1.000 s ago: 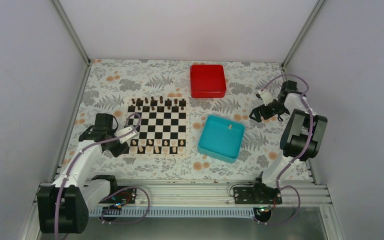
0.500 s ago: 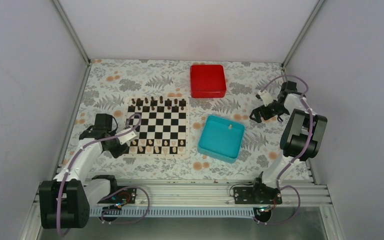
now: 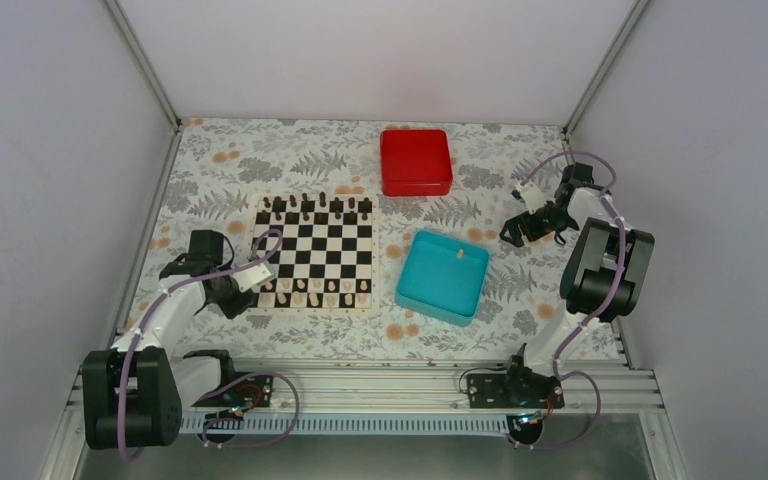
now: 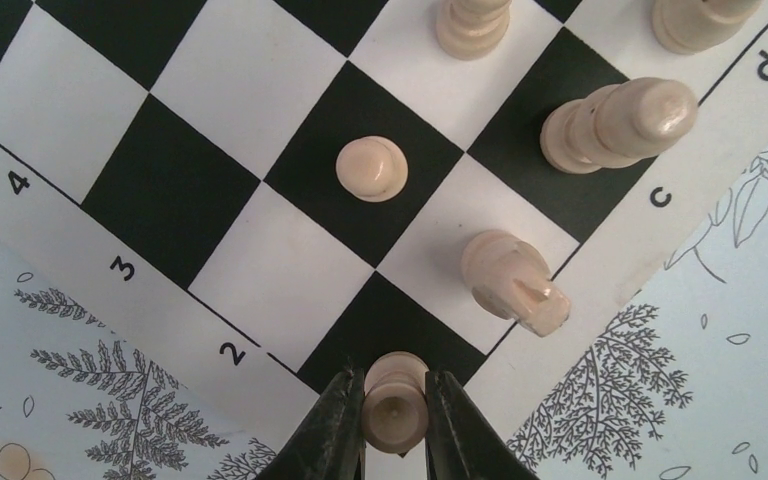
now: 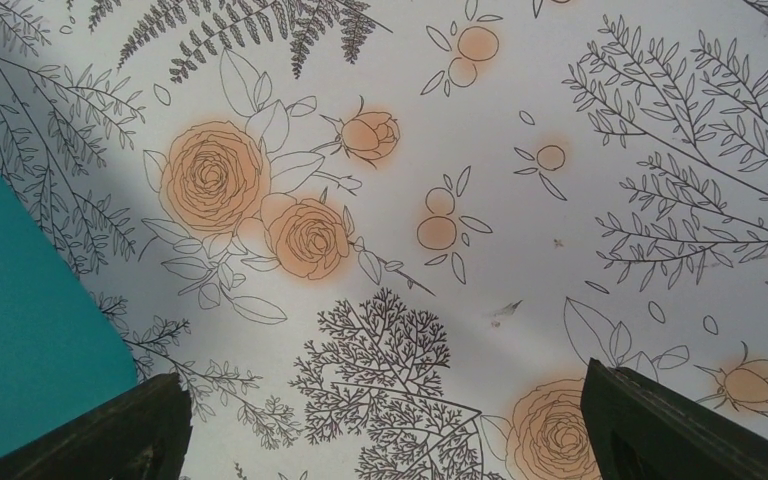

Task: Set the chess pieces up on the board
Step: Place the chess piece on the chessboard.

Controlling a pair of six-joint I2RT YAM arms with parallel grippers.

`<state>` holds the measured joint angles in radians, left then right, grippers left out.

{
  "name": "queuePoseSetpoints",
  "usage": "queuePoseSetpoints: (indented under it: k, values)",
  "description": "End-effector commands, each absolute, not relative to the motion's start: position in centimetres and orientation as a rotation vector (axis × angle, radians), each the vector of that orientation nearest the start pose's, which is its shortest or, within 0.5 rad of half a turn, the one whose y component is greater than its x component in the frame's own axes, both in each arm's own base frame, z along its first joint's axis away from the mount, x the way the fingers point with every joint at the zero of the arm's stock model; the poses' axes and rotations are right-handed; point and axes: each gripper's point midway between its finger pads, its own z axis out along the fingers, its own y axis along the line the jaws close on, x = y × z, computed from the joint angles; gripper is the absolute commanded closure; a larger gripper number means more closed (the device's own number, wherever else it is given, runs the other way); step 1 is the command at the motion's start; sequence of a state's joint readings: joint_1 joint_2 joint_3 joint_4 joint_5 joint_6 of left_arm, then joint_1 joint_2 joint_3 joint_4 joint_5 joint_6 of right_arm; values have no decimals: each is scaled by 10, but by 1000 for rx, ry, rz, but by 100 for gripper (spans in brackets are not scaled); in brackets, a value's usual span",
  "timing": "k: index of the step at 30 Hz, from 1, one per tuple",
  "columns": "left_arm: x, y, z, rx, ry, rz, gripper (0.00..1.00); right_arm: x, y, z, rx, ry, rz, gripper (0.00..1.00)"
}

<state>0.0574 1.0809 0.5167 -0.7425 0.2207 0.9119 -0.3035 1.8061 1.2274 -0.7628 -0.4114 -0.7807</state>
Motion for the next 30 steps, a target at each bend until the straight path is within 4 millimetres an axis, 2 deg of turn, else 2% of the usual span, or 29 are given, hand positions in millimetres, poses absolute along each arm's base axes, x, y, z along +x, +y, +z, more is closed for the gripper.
queuePoseSetpoints:
  k: [1, 6, 17, 21, 23, 25, 27, 29, 30]
  values:
    - [201, -28, 30, 1213, 2509, -117, 85, 374, -47, 64, -686, 2621, 322, 0]
    - [205, -29, 35, 1204, 2491, -114, 80, 373, -47, 62, -685, 2625, 324, 0]
    - [206, -29, 39, 1199, 2487, -114, 78, 372, -47, 59, -686, 2628, 326, 0]
    - [210, -32, 56, 1199, 2456, -125, 75, 372, -47, 60, -688, 2627, 325, 0]
    - [216, -32, 74, 1203, 2432, -108, 72, 372, -48, 60, -690, 2626, 324, 0]
    - [229, -28, 105, 1204, 2391, -46, 68, 373, -49, 61, -690, 2622, 320, 0]
    - [245, -30, 145, 1188, 2338, -24, 62, 374, -49, 62, -690, 2617, 319, 0]
    - [270, -39, 198, 1136, 2253, -37, 47, 379, -49, 65, -678, 2604, 321, 0]
    - [282, -50, 222, 1121, 2212, -72, 40, 382, -49, 68, -670, 2593, 327, 0]
